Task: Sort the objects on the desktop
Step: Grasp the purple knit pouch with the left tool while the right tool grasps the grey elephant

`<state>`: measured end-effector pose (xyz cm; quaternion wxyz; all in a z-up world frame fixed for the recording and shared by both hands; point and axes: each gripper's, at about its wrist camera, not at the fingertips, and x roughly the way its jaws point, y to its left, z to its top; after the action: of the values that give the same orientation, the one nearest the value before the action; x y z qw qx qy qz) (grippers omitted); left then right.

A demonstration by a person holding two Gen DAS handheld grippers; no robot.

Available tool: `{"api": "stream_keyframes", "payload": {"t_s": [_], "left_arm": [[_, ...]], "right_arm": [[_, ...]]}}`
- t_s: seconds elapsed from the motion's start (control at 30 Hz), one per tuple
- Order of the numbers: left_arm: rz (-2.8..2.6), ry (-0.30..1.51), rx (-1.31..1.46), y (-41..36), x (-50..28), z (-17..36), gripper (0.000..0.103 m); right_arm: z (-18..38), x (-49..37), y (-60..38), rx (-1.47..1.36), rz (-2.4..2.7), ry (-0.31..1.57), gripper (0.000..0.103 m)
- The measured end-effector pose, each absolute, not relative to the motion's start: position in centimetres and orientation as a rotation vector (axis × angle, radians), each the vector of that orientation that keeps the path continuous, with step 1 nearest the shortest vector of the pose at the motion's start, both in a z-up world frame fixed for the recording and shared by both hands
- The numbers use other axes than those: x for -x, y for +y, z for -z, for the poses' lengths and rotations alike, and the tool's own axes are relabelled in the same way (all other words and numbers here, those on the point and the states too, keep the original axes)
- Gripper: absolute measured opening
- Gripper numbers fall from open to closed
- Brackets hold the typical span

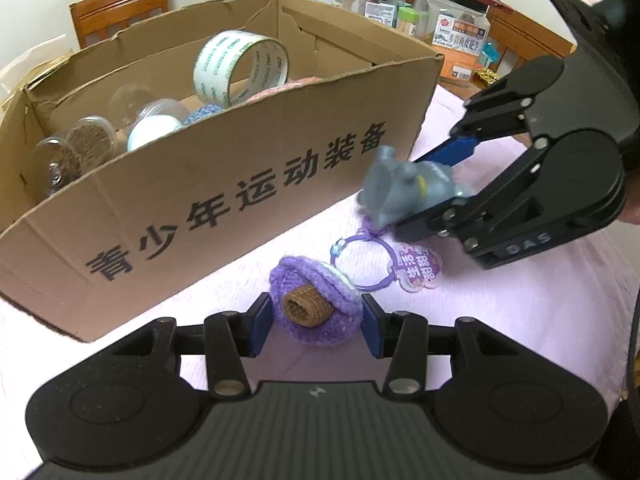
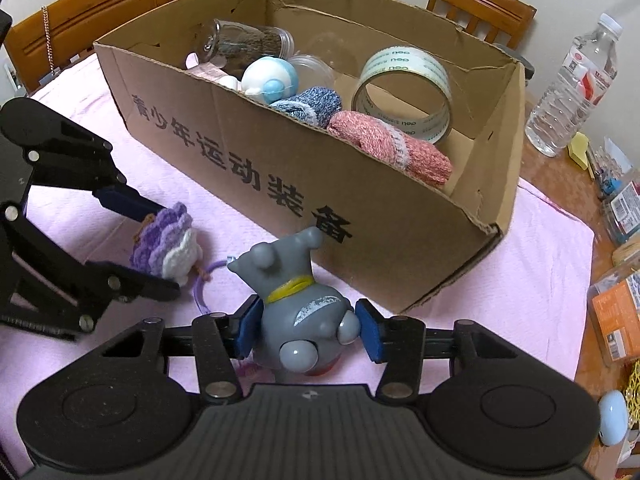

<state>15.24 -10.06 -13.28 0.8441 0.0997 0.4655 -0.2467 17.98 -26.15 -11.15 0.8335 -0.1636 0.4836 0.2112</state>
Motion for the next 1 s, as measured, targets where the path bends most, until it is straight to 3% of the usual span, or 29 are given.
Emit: {"api": "stream_keyframes", "payload": {"t_s": [0.3, 0.53, 0.8, 0.9, 1.0], "left_arm": [[0.5, 1.027, -0.203, -8.7, -14.0, 13.4, 0.047], [0.571, 1.0, -0.304, -9.0, -14.7, 13.8, 0.062], [0.72, 0.906, -0.507, -9.5, -14.6, 13.9, 0.069], [0.771, 0.892, -0.555, -9.6, -14.3, 13.9, 0.067], [0.818, 0.88, -0.572, -9.7, -14.0, 13.8, 0.051]], "right_arm": [[11.1, -16.0, -26.5, 0.356, -0.433, 1.067, 0.056], [11.3, -15.4, -26.4, 0.351, -0.441, 1.08, 0.056], [11.3, -15.4, -26.2, 0.365, -0.448, 1.08, 0.056], [11.5, -15.3, -26.2, 0.371, -0.445, 1.08, 0.056], [11.5, -15.3, -26.3, 0.373, -0.442, 1.081, 0.056]]}}
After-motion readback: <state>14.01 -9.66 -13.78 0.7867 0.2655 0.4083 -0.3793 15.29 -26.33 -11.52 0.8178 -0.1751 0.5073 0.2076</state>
